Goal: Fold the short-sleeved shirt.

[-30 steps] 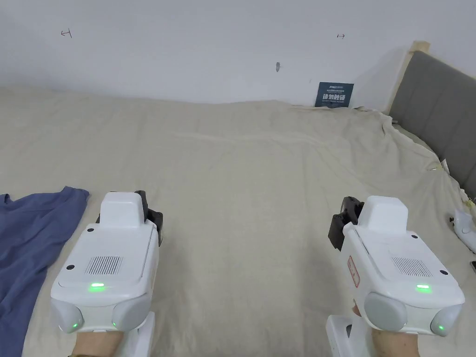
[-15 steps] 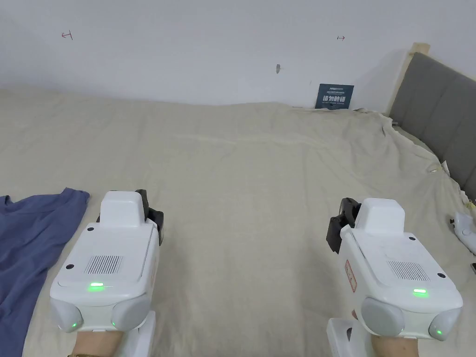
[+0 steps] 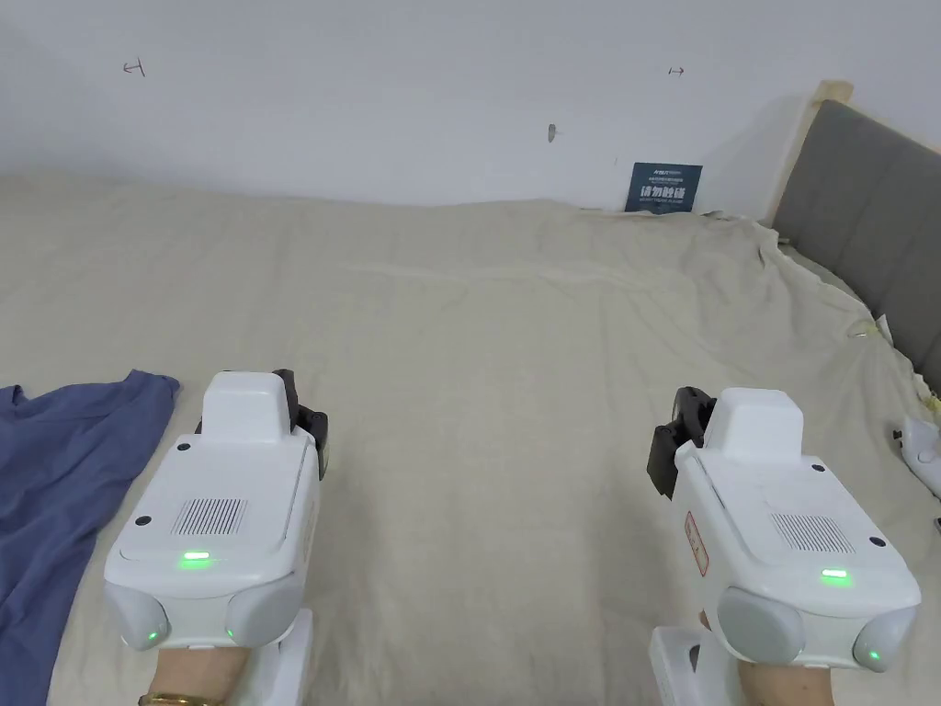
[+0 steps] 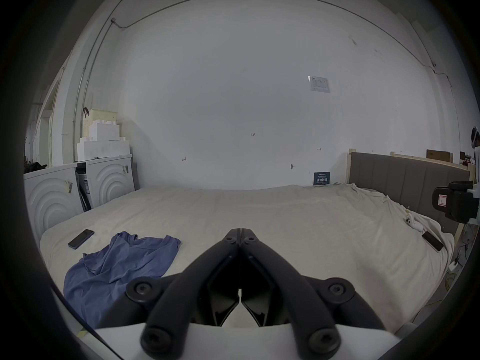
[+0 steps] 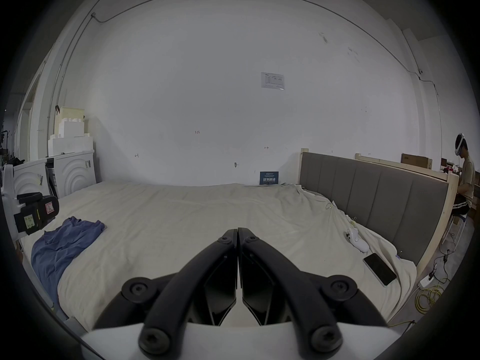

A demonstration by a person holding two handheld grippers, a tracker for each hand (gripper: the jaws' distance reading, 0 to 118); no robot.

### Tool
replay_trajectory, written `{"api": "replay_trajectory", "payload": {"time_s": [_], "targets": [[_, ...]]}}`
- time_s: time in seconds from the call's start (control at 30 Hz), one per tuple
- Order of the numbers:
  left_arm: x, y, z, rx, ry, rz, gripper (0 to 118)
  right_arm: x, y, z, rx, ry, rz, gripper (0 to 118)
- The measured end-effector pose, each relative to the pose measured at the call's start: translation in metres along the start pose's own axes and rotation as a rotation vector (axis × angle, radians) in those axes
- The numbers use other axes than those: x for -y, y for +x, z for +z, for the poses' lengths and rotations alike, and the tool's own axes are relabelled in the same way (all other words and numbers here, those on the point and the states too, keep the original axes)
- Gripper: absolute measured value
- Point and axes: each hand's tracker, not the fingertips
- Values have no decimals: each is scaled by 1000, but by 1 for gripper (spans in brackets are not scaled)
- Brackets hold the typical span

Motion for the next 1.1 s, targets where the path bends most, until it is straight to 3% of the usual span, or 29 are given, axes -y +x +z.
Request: {"api": "replay_trajectory", "payload": {"time_s": [0.77,0.9,1.1], "targets": [[-4,-3,0,5,4,12,0,-2,-3,-4,2,-4,4,0],[-3,-21,4,-46,4,10,0,-6,-21,-12,-37,4,26,0],[-2,-70,20,-172,3,39,0,-15,-71,-28,-176,11,36,0]]}}
